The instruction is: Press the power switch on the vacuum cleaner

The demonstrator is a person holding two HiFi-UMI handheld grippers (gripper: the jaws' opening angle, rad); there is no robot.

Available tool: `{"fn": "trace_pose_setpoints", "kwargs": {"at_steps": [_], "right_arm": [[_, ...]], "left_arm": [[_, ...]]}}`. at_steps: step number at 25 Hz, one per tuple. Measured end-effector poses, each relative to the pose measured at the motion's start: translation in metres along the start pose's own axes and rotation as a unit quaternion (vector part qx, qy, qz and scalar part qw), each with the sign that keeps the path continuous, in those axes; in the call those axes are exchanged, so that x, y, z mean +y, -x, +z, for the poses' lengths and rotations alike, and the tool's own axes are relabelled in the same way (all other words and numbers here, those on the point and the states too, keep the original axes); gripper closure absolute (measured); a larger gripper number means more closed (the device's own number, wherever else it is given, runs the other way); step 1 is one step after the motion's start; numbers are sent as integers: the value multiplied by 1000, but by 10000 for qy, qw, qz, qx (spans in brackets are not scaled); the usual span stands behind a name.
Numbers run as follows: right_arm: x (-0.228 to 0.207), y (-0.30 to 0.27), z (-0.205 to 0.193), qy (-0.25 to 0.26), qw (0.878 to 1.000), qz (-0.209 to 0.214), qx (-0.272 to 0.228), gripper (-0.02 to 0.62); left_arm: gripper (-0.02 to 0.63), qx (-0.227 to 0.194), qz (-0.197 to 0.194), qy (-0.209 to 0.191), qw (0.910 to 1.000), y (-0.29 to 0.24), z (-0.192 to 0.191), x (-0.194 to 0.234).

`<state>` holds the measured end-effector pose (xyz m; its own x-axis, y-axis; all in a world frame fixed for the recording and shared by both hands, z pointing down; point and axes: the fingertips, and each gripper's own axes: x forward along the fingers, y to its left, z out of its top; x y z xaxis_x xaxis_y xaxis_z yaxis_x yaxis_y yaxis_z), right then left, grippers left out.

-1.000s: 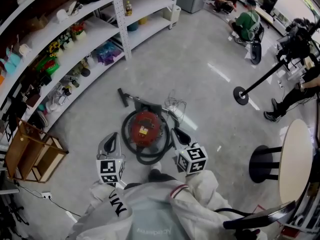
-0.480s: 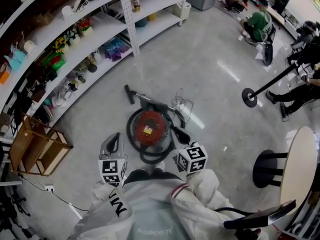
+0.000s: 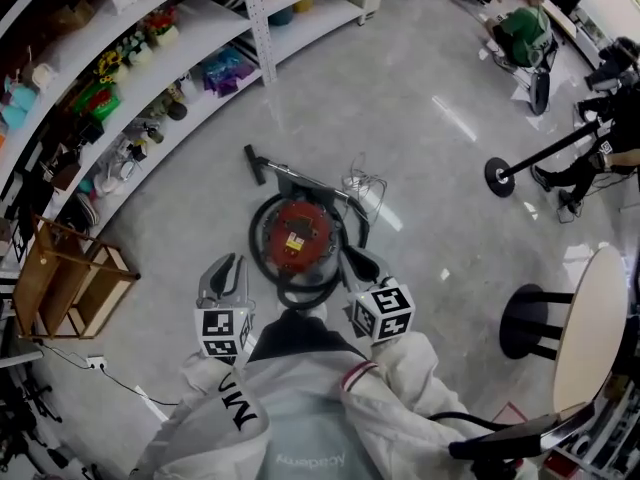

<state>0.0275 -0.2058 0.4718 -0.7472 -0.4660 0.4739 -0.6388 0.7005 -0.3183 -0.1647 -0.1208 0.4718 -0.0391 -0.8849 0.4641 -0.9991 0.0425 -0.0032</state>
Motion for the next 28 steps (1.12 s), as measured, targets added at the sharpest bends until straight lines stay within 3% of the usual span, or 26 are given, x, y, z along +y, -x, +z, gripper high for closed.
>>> {"fn": "trace_pose_setpoints", "kwargs": {"at_steps": [13,28], "right_arm": [[-5,-11,4,-55,9997,-217,-26,577],[-11,-37,-38,-21,9985,-248,486,589]], "left_arm": [[571,-126,-133,-117,9998,-26,10,14],[588,278,-482,87,9984,-59,-46,-13]]}}
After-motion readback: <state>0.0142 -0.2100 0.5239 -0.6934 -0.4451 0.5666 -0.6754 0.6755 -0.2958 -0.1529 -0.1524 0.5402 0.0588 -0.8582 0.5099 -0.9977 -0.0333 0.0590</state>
